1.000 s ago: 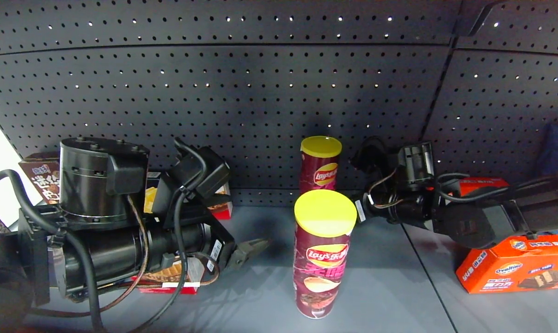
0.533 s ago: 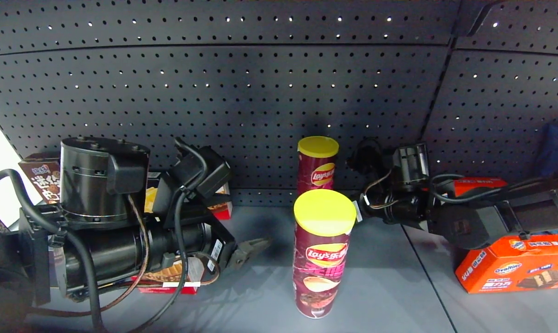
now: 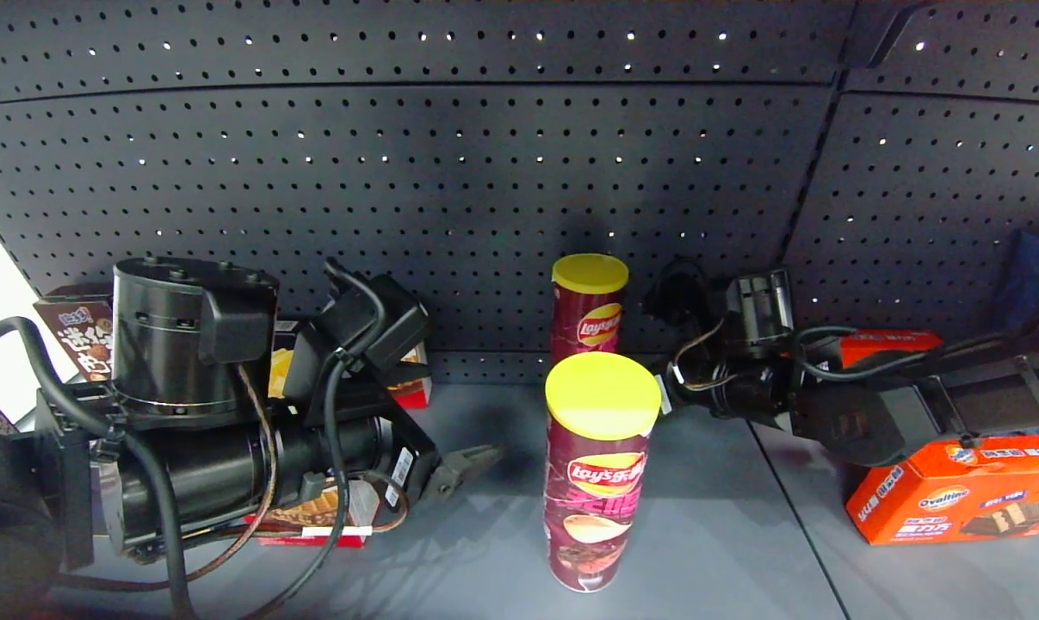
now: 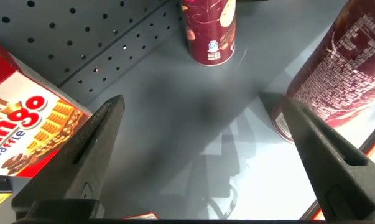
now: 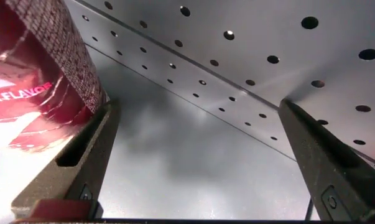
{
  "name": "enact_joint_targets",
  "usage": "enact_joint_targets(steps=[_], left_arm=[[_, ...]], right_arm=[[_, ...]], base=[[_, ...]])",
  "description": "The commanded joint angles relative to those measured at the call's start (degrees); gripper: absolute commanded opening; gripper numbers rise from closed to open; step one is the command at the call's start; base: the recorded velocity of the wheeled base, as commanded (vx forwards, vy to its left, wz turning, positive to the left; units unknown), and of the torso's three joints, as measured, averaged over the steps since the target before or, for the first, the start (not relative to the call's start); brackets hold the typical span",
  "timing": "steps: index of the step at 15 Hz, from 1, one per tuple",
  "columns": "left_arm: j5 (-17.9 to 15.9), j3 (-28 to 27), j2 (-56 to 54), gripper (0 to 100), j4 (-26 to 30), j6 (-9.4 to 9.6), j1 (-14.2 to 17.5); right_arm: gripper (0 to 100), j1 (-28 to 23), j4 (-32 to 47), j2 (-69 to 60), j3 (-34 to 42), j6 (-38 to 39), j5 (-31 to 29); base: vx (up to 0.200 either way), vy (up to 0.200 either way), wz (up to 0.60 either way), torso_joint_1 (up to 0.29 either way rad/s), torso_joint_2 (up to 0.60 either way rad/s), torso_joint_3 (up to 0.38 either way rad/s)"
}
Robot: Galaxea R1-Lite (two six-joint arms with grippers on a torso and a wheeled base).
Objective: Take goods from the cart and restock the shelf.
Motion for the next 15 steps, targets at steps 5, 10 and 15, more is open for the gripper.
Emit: enact_joint_targets(steps=[5, 10, 15], left_arm=[[0.02, 0.04, -0.02, 100, -0.01, 0.0, -0.11], [0.02, 0.04, -0.02, 100, -0.01, 0.08, -0.64], [0.46, -0.05, -0.02, 100, 0.16, 0.08, -0.37]], right_arm=[[100, -0.08, 0.16, -9.35, 9.31, 0.45, 0.27], [100, -2.02, 0.25, -20.77, 20.47, 0.36, 0.8], [100, -2.1, 0.25, -24.9, 23.63, 0.45, 1.5]], base=[[0.0, 0.0, 0.0, 0.0, 0.0, 0.0], [0.0, 0.0, 0.0, 0.0, 0.0, 0.0], [0.0, 0.0, 0.0, 0.0, 0.0, 0.0]])
